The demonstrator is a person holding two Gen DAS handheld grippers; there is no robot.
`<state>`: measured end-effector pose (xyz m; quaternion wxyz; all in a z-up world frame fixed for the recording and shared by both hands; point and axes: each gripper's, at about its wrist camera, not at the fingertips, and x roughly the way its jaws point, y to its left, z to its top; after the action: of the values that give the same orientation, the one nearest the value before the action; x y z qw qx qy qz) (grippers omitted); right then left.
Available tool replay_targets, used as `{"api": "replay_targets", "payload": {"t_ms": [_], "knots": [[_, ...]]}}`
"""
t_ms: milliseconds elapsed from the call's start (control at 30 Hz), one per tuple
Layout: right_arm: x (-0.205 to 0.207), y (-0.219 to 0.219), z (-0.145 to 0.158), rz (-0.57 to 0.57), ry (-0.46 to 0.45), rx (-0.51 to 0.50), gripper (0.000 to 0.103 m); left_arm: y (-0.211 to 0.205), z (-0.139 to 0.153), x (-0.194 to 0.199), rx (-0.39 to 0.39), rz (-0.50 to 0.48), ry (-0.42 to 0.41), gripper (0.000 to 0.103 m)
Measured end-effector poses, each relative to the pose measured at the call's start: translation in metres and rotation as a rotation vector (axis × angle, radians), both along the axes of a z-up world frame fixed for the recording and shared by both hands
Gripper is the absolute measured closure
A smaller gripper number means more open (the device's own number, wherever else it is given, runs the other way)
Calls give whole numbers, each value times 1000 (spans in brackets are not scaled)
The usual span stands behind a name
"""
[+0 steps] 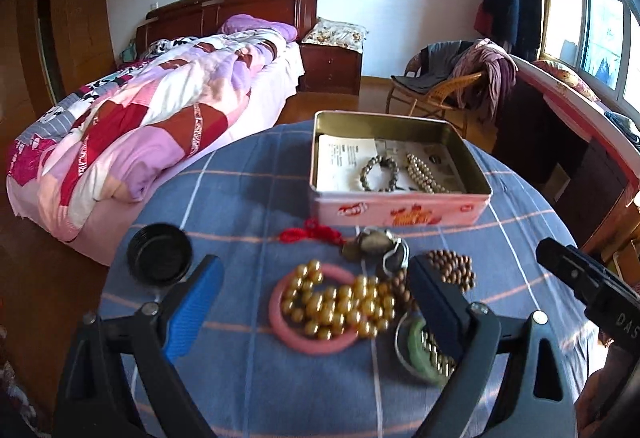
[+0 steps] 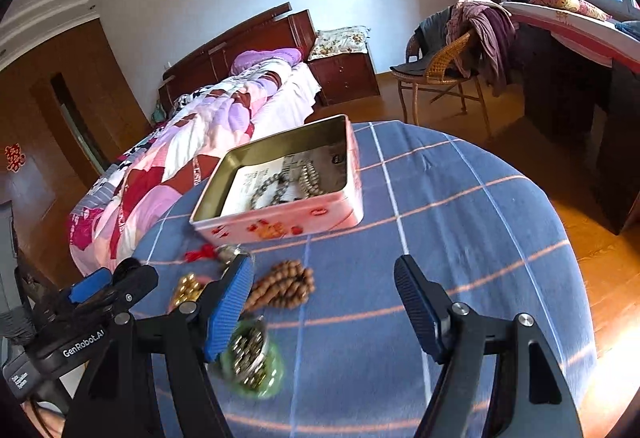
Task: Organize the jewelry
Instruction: 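Move both tools back toward the remaining bead strands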
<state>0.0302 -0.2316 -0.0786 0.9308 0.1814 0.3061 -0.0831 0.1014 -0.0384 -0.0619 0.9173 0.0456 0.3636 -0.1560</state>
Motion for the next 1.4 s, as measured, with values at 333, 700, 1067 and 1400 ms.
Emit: {"api": "replay_targets", "payload": {"t_ms": [333, 700, 1067, 1400], "knots": [[-27, 18, 9, 23, -9, -34, 30, 18, 3, -27, 31, 42, -40, 3], [-44, 23, 13, 20, -21, -35, 30, 26, 0, -39, 67, 65, -53, 3], [-48, 26, 1, 42, 9, -27, 30, 69, -29, -43, -10, 59, 20, 1], [-33, 37, -4, 90, 21, -22, 30, 110, -22, 2, -30, 184, -30, 1]]}}
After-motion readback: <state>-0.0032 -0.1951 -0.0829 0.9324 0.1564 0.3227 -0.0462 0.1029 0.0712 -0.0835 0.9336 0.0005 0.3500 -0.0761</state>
